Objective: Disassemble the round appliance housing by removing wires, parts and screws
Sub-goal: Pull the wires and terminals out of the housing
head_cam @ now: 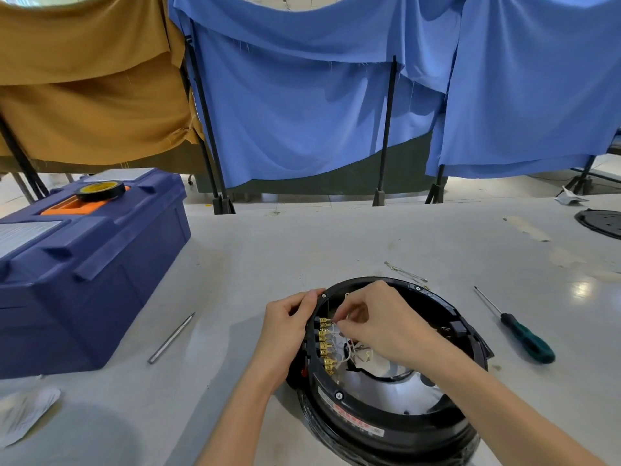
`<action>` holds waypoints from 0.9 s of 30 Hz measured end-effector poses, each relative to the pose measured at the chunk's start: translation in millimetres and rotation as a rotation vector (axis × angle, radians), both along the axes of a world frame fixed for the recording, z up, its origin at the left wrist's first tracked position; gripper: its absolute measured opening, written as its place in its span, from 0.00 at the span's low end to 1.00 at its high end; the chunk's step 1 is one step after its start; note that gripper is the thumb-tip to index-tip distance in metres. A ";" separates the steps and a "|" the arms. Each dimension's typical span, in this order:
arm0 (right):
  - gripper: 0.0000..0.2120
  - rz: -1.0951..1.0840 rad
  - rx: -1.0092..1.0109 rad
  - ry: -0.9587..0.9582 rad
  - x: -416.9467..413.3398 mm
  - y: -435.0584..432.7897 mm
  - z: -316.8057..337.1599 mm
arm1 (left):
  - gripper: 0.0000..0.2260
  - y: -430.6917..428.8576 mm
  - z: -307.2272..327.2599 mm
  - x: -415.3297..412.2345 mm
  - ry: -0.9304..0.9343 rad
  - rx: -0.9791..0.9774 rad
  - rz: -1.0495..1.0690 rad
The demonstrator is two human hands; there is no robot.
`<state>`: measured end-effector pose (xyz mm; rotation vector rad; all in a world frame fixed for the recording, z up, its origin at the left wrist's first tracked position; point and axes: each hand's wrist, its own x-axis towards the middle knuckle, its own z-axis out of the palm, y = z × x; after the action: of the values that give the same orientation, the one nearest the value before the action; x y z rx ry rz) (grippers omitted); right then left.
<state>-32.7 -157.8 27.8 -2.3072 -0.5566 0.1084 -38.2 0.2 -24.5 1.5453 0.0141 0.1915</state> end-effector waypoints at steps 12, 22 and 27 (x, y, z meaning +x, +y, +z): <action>0.03 -0.012 -0.215 -0.228 7.9 13.1 10.7 | 0.06 2.3 -6.8 2.8 0.031 -0.061 0.027; 0.03 -0.011 -0.554 -0.414 14.0 35.8 7.9 | 0.11 1.9 -4.8 1.8 -0.006 -0.042 0.024; 0.05 -0.032 -0.560 -0.506 13.6 34.5 3.1 | 0.10 3.1 -4.4 2.0 -0.010 -0.037 0.029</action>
<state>-19.0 -123.3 30.9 -2.9068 -0.8184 -0.3951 -36.3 3.2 -28.9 1.5079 0.0321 0.2208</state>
